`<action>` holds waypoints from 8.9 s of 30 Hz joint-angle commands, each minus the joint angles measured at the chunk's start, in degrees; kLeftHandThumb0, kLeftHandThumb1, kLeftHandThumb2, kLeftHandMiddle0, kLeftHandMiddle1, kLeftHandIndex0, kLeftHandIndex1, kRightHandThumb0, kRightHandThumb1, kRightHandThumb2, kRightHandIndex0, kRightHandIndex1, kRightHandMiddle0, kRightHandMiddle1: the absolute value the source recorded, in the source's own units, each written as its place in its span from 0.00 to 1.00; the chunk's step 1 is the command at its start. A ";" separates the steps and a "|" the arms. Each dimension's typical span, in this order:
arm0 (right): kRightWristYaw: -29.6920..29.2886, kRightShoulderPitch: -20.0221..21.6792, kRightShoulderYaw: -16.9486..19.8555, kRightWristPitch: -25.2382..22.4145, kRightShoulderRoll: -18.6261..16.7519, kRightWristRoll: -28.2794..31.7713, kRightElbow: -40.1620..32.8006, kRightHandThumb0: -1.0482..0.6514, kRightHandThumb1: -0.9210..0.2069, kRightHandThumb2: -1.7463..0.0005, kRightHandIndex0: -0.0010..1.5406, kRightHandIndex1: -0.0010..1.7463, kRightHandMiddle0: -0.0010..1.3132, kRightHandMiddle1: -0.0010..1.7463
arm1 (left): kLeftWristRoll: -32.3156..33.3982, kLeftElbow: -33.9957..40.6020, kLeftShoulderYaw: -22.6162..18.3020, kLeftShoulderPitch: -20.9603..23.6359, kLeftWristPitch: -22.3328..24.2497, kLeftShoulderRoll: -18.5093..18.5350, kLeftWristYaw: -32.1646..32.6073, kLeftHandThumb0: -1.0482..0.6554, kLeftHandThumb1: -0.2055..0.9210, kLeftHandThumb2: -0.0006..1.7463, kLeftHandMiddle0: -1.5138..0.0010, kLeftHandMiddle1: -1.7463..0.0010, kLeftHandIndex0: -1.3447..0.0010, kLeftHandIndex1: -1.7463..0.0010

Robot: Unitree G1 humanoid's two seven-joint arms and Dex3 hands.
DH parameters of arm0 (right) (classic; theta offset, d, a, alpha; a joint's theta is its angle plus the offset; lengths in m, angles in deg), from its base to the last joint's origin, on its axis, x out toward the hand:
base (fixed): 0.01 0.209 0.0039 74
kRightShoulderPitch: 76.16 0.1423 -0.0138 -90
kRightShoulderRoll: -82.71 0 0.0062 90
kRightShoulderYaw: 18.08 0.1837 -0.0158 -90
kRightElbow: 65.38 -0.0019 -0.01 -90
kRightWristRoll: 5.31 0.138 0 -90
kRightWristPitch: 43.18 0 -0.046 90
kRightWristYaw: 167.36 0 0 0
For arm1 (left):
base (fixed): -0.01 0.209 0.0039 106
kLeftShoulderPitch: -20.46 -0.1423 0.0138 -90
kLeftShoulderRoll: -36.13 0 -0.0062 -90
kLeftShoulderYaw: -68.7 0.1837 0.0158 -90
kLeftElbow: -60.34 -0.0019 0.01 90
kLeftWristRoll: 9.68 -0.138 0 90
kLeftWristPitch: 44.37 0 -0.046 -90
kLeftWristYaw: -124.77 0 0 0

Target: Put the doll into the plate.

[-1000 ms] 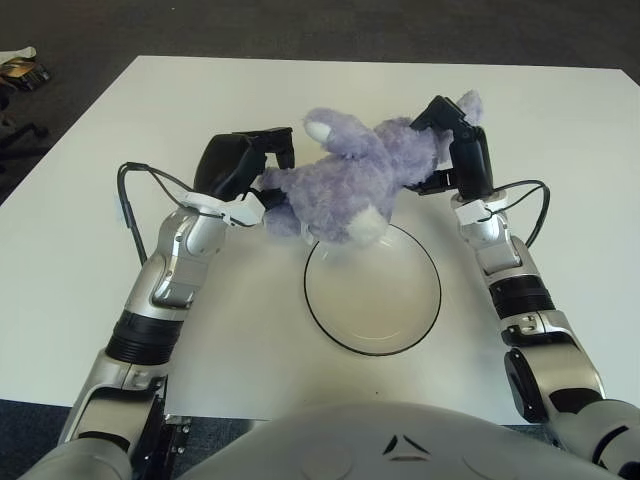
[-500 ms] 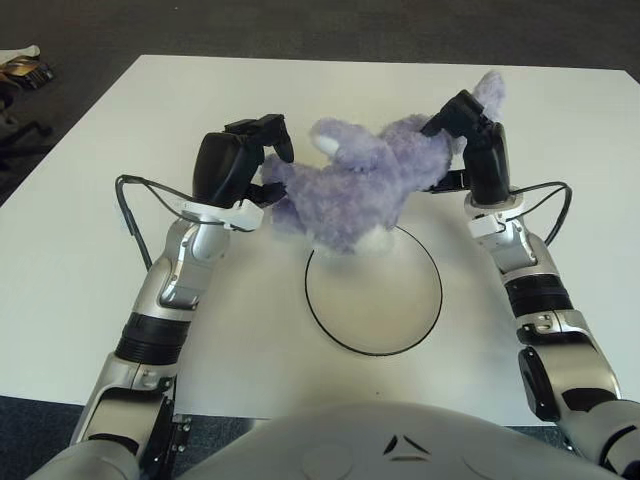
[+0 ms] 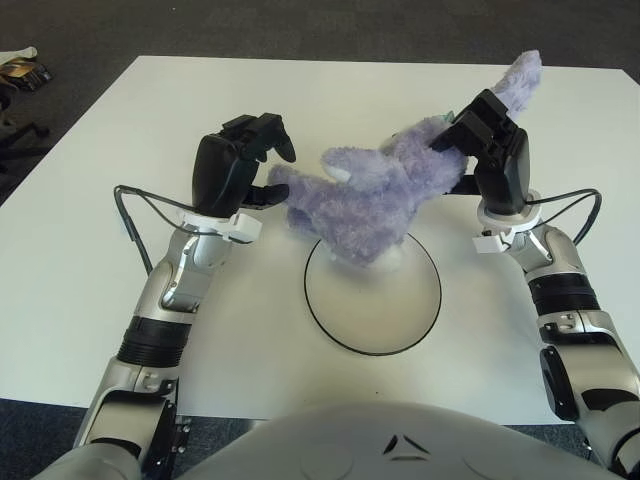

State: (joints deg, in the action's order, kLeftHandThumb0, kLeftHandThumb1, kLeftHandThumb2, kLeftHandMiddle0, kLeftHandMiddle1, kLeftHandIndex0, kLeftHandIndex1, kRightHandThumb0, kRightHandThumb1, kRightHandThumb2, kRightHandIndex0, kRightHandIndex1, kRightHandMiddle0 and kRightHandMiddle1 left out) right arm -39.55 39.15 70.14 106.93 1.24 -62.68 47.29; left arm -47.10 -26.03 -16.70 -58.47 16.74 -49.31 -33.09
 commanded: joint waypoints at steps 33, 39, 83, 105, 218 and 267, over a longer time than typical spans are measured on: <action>-6.03 -0.47 -12.41 5.02 14.19 3.04 0.80 0.85 0.65 0.16 0.47 0.99 0.61 1.00 | -9.54 -13.72 0.18 3.92 -19.78 3.25 14.54 0.61 0.25 0.91 0.52 0.00 0.53 0.01; -25.00 -1.57 -12.42 -13.10 15.65 -17.52 -6.63 0.64 0.76 0.09 0.53 0.96 0.47 1.00 | -11.67 -14.50 0.39 4.31 -19.54 3.43 16.64 0.61 0.25 0.91 0.53 0.00 0.53 0.01; 9.54 -9.25 -15.84 -18.79 20.19 28.47 -17.19 0.28 0.26 0.46 0.03 0.59 0.00 0.67 | -8.10 -24.42 2.64 8.00 -22.43 4.35 18.62 0.61 0.63 0.60 0.74 0.00 0.70 0.07; -5.86 -6.77 -5.18 -14.84 20.30 -0.40 -10.85 0.19 0.19 0.56 0.00 0.18 0.00 0.39 | -4.85 -22.87 2.26 6.84 -17.87 2.42 14.73 0.61 0.82 0.45 0.81 0.00 0.81 0.08; 77.38 1.04 -2.27 -48.05 12.97 40.89 -22.09 0.22 0.71 0.38 0.00 0.41 0.00 0.46 | 24.25 -6.17 4.85 14.75 18.18 8.59 -51.08 0.21 0.34 0.60 1.00 0.39 1.00 0.54; 89.29 8.36 -7.21 -41.86 12.75 42.78 -7.70 0.08 0.53 0.50 0.00 0.15 0.00 0.43 | 15.24 -20.52 10.79 22.74 15.10 2.84 -47.33 0.20 0.36 0.57 1.00 0.45 1.00 0.45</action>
State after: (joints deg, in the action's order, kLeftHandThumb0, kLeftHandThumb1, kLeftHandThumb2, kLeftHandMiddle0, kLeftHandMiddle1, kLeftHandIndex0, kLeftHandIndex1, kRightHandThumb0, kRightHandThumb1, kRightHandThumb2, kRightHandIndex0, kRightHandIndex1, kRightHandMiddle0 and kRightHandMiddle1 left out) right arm 48.07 46.00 63.84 65.70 13.38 -20.01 38.80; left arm -31.73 -46.24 -6.15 -36.51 31.00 -46.30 -80.63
